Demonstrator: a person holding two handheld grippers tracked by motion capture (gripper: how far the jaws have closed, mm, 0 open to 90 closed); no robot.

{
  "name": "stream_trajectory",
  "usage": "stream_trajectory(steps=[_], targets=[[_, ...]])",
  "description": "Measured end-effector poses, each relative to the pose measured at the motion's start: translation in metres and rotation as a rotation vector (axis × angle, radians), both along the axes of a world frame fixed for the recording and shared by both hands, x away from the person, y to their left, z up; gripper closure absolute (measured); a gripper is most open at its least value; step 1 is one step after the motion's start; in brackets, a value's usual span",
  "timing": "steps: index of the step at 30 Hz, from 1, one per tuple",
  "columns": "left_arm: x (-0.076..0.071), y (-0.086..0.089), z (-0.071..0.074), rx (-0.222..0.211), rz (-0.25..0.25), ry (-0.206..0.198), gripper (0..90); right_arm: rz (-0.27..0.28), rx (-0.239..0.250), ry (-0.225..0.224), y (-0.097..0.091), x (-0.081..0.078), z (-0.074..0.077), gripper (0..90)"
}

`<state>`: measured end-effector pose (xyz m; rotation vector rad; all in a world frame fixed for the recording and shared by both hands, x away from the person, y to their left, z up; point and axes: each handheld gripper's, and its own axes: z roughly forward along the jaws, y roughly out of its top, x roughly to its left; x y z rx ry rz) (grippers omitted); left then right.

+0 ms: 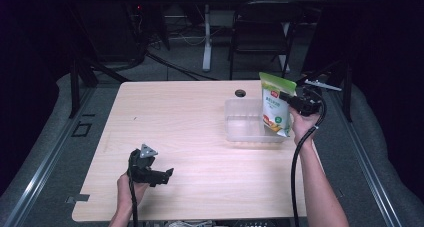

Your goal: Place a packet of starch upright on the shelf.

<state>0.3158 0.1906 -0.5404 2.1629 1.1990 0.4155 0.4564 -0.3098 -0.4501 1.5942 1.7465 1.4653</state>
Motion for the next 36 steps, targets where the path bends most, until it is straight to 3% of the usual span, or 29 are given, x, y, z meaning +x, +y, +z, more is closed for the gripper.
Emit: stream_trajectory(steps=[14,31,36], targets=[[-0.001,0.001,0.001,-0.001,-0.003,0.001,2.5,0.021,-0.049,0.000,-0.001,0.001,-0.007,90.0],[-0.001,0.003,0.000,-0.002,0.008,0.009,2.5,-0.022,-0.072,0.046,-0.018,0.003,-0.023,89.9],[-0.003,0.004,0.000,-0.001,0.012,0.004,2.5,-0.063,-0.091,0.060,-0.027,0.000,-0.027,89.8]])
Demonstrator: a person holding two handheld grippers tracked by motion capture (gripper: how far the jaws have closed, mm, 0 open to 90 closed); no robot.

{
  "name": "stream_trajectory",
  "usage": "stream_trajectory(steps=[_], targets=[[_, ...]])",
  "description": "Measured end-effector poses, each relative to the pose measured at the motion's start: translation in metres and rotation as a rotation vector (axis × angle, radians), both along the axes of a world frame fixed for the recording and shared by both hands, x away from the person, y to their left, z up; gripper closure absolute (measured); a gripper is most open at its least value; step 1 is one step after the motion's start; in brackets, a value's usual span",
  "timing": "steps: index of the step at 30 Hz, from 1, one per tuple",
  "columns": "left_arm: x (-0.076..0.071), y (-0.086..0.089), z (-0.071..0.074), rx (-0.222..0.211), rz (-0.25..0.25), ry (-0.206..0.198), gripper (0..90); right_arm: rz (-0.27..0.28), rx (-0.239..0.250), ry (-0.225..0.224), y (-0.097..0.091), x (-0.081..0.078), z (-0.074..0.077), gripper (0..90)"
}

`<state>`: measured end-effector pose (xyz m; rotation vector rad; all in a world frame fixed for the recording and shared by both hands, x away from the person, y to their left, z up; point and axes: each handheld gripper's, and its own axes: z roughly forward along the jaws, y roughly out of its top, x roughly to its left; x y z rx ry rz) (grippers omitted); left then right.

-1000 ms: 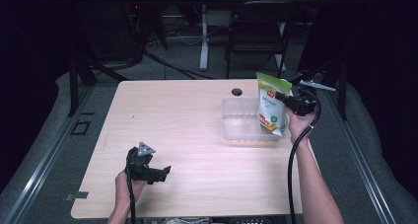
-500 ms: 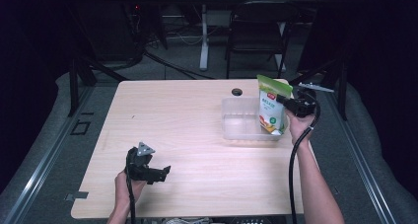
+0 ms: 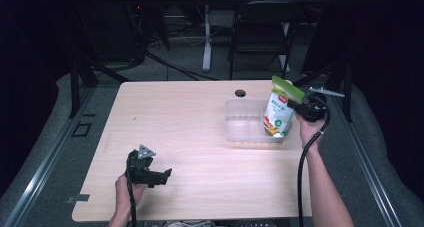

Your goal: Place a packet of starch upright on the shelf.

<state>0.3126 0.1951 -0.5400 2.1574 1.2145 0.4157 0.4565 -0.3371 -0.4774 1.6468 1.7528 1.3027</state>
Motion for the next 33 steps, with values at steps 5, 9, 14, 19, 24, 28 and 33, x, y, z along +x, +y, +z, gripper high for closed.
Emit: stream_trajectory(steps=[5,9,14,19,24,28,33], targets=[[0.000,-0.001,0.000,0.001,0.004,0.002,2.5,-0.003,-0.005,0.004,-0.005,-0.003,-0.004,89.6],[0.000,-0.002,0.000,0.005,-0.006,0.003,2.5,0.000,-0.006,0.005,-0.005,-0.003,-0.004,89.2],[0.000,-0.002,0.000,0.004,-0.001,-0.007,2.5,0.008,-0.021,0.019,-0.005,-0.003,-0.002,86.1],[0.001,-0.004,0.001,0.006,-0.011,-0.004,2.5,0.012,-0.015,0.025,-0.005,-0.002,0.004,71.0],[0.001,-0.005,0.000,0.006,-0.006,-0.004,2.5,0.036,-0.013,0.039,-0.009,-0.008,0.015,51.1],[0.001,-0.007,0.000,0.009,-0.015,0.000,2.5,0.076,-0.028,0.084,-0.013,-0.012,0.024,34.8],[0.001,-0.007,-0.001,0.010,-0.008,-0.004,2.5,0.107,-0.057,0.116,-0.017,-0.019,0.034,21.2]])
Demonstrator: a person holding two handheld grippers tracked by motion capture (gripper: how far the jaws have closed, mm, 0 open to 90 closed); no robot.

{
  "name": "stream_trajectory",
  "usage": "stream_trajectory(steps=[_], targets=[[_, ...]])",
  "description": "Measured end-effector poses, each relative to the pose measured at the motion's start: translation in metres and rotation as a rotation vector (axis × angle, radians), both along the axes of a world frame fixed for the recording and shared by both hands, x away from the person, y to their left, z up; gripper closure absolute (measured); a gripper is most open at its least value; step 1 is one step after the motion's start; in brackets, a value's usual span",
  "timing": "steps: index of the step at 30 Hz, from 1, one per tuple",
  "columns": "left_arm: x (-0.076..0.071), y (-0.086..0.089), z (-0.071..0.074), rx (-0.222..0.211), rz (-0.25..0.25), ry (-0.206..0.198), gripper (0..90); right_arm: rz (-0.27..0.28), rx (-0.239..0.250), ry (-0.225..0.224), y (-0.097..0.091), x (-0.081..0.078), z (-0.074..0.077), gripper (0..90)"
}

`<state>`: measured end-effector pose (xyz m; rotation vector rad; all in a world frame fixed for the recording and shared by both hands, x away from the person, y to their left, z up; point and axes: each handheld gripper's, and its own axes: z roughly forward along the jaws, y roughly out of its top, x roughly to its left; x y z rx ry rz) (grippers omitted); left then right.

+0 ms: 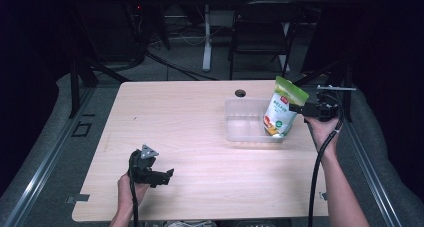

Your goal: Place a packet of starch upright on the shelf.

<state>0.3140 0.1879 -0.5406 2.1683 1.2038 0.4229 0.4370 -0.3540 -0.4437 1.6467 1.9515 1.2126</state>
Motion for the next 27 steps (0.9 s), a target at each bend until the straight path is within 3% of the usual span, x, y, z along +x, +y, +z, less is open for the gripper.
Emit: stream_trajectory(steps=[8,13,14,18,22,27], targets=[[0.001,-0.001,0.000,0.000,-0.005,0.001,2.5,0.076,-0.002,0.006,0.003,-0.020,0.019,12.6],[0.001,0.000,-0.001,-0.005,-0.003,0.012,2.5,0.123,-0.002,0.004,0.006,-0.038,0.032,6.5],[0.001,0.000,-0.001,-0.002,-0.003,0.016,2.5,0.153,-0.014,0.015,0.008,-0.047,0.036,4.2],[0.002,0.002,-0.002,-0.001,0.003,0.019,2.5,0.189,-0.043,0.022,0.013,-0.059,0.039,2.2],[0.002,0.002,-0.002,-0.001,0.003,0.019,2.5,0.240,-0.092,0.022,0.023,-0.083,0.041,0.5],[0.002,0.002,-0.002,-0.001,0.004,0.017,2.5,0.295,-0.120,0.025,0.036,-0.103,0.033,0.0]])
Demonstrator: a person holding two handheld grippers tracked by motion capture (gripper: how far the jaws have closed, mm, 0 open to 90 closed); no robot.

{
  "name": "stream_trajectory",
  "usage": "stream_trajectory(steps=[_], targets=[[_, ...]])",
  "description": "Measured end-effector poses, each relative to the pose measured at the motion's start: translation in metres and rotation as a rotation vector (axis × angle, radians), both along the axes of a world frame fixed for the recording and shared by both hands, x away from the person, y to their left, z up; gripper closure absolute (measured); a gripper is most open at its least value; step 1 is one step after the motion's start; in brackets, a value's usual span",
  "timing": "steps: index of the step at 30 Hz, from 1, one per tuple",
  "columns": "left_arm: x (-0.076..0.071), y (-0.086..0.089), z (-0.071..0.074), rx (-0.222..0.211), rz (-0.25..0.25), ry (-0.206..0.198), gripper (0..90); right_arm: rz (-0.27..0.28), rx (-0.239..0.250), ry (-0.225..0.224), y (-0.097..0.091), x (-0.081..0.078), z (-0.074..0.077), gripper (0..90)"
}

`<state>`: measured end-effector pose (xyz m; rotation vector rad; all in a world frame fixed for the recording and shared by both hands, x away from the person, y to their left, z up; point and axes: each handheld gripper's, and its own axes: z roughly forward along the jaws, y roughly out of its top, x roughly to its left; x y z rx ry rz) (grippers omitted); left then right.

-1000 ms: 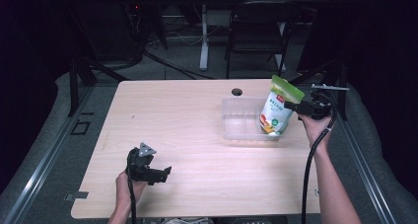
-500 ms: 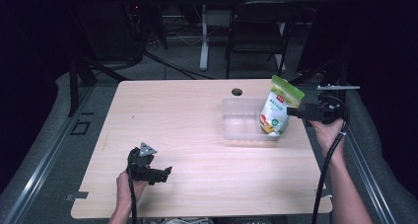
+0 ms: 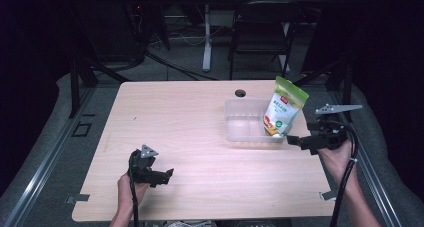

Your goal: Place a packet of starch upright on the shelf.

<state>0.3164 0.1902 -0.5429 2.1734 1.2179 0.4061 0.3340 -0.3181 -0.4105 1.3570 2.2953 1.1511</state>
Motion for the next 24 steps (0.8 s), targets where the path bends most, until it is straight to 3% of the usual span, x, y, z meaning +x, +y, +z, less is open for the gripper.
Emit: stream_trajectory(steps=[6,7,16,17,19,20,24], targets=[[-0.001,0.000,0.000,0.001,-0.003,-0.001,2.5,0.013,-0.032,0.010,0.012,-0.016,-0.015,0.0],[-0.001,-0.001,0.001,0.002,-0.003,-0.005,2.5,0.031,-0.027,0.029,0.016,-0.020,-0.022,0.0],[-0.002,-0.001,0.001,0.000,-0.002,-0.010,2.5,0.052,-0.052,0.052,0.026,-0.034,-0.048,0.0],[-0.002,-0.001,0.001,0.001,-0.005,-0.008,2.5,0.028,-0.061,-0.003,0.026,-0.040,-0.056,2.0],[-0.002,-0.002,0.001,0.004,-0.007,-0.011,2.5,0.024,-0.053,-0.011,0.026,-0.042,-0.059,1.7],[-0.002,-0.003,0.000,0.001,-0.004,-0.008,2.5,0.015,-0.028,-0.006,0.024,-0.045,-0.070,0.9],[-0.001,-0.004,0.000,0.012,-0.018,-0.003,2.5,0.027,-0.047,0.037,0.022,-0.045,-0.084,0.0]])
